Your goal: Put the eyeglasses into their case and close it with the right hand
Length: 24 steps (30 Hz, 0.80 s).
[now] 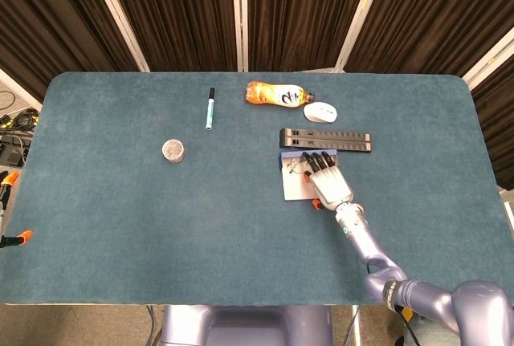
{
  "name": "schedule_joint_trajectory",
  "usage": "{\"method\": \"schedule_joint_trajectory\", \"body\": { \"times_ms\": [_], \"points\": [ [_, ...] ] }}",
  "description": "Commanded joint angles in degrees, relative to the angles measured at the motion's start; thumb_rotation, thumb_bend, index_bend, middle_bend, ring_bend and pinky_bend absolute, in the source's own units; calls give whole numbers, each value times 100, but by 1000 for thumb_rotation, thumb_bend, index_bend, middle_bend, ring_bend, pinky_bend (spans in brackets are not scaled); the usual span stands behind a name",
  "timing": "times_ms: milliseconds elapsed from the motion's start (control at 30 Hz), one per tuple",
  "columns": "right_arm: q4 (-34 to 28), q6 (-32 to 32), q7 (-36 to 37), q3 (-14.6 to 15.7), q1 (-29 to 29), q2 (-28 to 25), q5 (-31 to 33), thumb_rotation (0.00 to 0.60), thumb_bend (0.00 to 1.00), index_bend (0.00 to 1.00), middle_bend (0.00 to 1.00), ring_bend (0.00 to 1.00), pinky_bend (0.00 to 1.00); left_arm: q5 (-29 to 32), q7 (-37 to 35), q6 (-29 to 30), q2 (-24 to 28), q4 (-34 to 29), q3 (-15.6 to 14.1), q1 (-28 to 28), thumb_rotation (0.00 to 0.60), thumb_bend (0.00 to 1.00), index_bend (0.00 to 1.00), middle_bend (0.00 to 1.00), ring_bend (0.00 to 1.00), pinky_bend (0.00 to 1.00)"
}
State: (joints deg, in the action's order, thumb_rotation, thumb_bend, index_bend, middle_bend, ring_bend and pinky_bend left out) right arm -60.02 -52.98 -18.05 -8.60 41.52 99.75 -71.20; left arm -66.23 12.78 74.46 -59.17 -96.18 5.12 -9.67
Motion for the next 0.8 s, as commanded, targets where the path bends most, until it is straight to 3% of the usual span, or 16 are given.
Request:
{"method": "schedule_joint_trajectory", "body": {
  "times_ms": [33,633,800],
  "points": [
    [7,-14,7,-33,14,6,-3,600,440,445,0,0,0,2,-6,-3,1,5,2,-1,600,0,0,0,0,0],
    [403,95,-11,-181,83,194,163,600,448,459,0,0,0,29,28,-21,-18,18,0,-13,600,0,0,0,0,0],
    [414,-110,209,-134,14,161,-32,600,449,573,7,0,0,14,13,-4,-8,5,-2,-5,600,0,0,0,0,0]
  ]
}}
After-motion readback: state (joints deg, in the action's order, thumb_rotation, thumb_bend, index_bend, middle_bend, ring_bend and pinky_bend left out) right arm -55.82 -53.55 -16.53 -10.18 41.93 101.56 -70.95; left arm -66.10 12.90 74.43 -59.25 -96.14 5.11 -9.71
